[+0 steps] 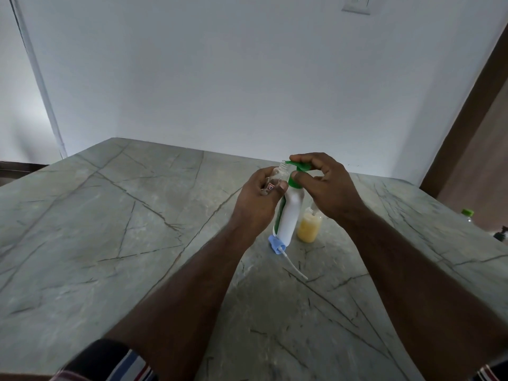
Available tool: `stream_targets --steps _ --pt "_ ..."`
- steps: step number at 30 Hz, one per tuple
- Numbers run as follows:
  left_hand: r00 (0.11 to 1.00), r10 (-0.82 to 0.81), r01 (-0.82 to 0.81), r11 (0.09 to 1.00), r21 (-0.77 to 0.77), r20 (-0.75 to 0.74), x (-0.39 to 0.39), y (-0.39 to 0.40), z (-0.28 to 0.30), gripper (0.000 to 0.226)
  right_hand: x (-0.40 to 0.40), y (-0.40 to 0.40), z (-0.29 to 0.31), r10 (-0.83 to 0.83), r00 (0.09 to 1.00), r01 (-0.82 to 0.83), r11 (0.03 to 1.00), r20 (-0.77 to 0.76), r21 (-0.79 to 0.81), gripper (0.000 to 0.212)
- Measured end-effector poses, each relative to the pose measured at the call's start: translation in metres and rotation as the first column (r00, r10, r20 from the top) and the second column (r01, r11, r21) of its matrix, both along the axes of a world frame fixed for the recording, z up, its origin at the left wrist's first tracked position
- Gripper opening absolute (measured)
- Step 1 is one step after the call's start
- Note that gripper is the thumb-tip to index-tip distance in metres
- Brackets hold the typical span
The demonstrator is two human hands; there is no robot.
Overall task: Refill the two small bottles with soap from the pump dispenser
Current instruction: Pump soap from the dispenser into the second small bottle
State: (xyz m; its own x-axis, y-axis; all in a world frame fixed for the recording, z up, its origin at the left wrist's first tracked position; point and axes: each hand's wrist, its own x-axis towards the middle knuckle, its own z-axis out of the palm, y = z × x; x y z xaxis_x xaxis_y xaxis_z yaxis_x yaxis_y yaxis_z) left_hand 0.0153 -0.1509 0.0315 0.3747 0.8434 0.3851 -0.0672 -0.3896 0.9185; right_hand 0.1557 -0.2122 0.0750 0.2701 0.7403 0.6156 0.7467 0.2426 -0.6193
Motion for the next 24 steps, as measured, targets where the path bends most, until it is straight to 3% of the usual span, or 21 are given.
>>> stream_targets --steps 20,24 --pt "0.999 -0.004 0.004 1.000 -0.008 0.039 0.002 0.001 0.000 0.037 -0.005 -0.001 0.001 -0.059 0.997 0.059 0.998 0.044 -0.004 0.037" --pt "0.998 -0.011 0.010 1.000 0.006 0.059 0.003 0.000 0.000 0.027 -0.006 -0.002 -0.006 -0.079 0.995 0.079 0.997 0.066 0.008 0.037"
